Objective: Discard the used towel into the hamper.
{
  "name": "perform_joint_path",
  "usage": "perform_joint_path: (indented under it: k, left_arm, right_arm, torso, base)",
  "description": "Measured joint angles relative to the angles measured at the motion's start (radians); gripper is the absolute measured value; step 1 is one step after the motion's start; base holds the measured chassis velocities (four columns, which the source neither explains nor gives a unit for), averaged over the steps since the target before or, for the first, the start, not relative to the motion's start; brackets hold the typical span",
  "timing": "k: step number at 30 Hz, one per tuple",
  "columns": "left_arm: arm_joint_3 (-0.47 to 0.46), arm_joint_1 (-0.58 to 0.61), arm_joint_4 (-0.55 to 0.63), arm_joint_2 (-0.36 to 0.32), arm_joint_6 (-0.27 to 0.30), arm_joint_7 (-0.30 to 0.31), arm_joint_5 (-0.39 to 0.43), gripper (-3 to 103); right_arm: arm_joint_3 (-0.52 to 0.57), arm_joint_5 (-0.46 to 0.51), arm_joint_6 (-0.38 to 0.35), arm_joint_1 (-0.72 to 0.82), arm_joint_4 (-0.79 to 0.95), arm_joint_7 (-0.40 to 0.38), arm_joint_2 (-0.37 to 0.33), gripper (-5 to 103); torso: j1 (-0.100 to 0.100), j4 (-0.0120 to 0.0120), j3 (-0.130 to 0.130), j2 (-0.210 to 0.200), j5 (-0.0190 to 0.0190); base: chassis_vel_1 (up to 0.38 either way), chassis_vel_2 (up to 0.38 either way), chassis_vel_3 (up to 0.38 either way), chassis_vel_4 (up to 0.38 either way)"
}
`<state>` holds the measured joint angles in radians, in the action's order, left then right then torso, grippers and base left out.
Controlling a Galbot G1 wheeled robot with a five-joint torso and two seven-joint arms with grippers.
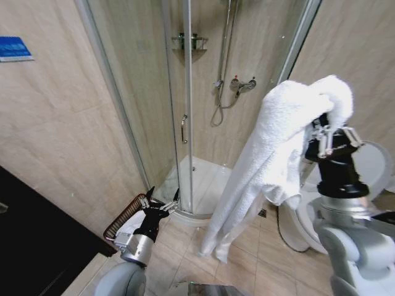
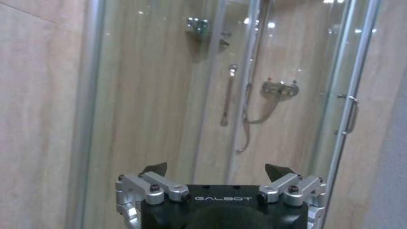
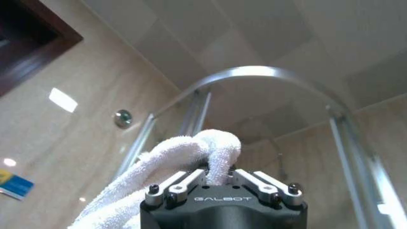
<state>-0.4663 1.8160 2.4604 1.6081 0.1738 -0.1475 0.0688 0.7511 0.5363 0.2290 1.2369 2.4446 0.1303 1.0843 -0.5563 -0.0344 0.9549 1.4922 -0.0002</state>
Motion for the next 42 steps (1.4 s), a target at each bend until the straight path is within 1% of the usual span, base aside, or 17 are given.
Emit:
perform_joint_path:
  k: [5, 11, 20, 24, 26, 29, 31, 37, 38, 42]
  left_arm:
    - [0.0, 0.0, 0.0, 0.0, 0.0, 0.0, 0.0, 100]
    - [0.0, 0.0, 0.0, 0.0, 0.0, 0.0, 0.0, 100]
    - [0.0, 0.0, 0.0, 0.0, 0.0, 0.0, 0.0, 100]
    - [0.0, 0.0, 0.0, 0.0, 0.0, 0.0, 0.0, 100]
    - [0.0, 0.0, 0.0, 0.0, 0.0, 0.0, 0.0, 100]
    - [0.0, 0.0, 0.0, 0.0, 0.0, 0.0, 0.0, 100]
    - [0.0, 0.0, 0.0, 0.0, 0.0, 0.0, 0.0, 100]
    - [0.0, 0.0, 0.0, 0.0, 0.0, 0.0, 0.0, 100]
    - [0.0, 0.0, 0.0, 0.0, 0.0, 0.0, 0.0, 100]
    - [0.0, 0.0, 0.0, 0.0, 0.0, 0.0, 0.0, 100]
  right_arm:
    - [-0.028, 0.018, -0.009, -0.057, -0.017, -0.008, -0.03, 7]
    - [-0.054, 0.035, -0.015, -0.1, -0.029, -0.019, -0.05, 7]
    - [-0.031, 0.062, -0.026, -0.111, -0.021, -0.035, -0.056, 7]
    - [-0.018, 0.085, -0.026, -0.139, -0.022, -0.029, -0.075, 7]
    - [-0.015, 0.103, -0.028, -0.162, -0.024, -0.032, -0.091, 7]
    - [-0.012, 0.116, -0.029, -0.182, -0.032, -0.034, -0.111, 7]
    - [-0.011, 0.124, -0.031, -0.193, -0.039, -0.034, -0.12, 7]
    - [-0.024, 0.148, -0.031, -0.256, -0.069, -0.057, -0.137, 7]
    - [-0.031, 0.149, -0.031, -0.274, -0.079, -0.062, -0.141, 7]
    - [-0.048, 0.155, -0.033, -0.311, -0.099, -0.067, -0.149, 7]
  torso:
    - [0.005, 0.0001, -0.005, -0.01, 0.0001]
    - [0.011, 0.0001, -0.013, -0.025, 0.0004]
    - [0.02, 0.0002, -0.023, -0.043, 0.0004]
    - [0.025, 0.0, -0.028, -0.052, 0.0]
    - [0.027, 0.0, -0.032, -0.059, 0.0005]
    - [0.03, 0.0, -0.035, -0.065, 0.0]
    - [0.032, 0.0001, -0.036, -0.068, 0.0004]
    - [0.037, 0.0001, -0.043, -0.08, 0.0006]
    - [0.039, 0.0001, -0.045, -0.084, 0.0]
    - [0.043, 0.0, -0.049, -0.092, 0.0007]
  base:
    - [0.089, 0.076, 0.055, 0.059]
    - [0.075, 0.08, 0.088, 0.08]
    - [0.113, 0.118, 0.108, 0.117]
    - [0.146, 0.127, 0.114, 0.135]
    - [0.138, 0.139, 0.116, 0.137]
    - [0.141, 0.105, 0.128, 0.136]
    - [0.115, 0.114, 0.141, 0.127]
    - [0.118, 0.112, 0.121, 0.124]
    - [0.123, 0.132, 0.127, 0.127]
    - [0.139, 0.133, 0.119, 0.118]
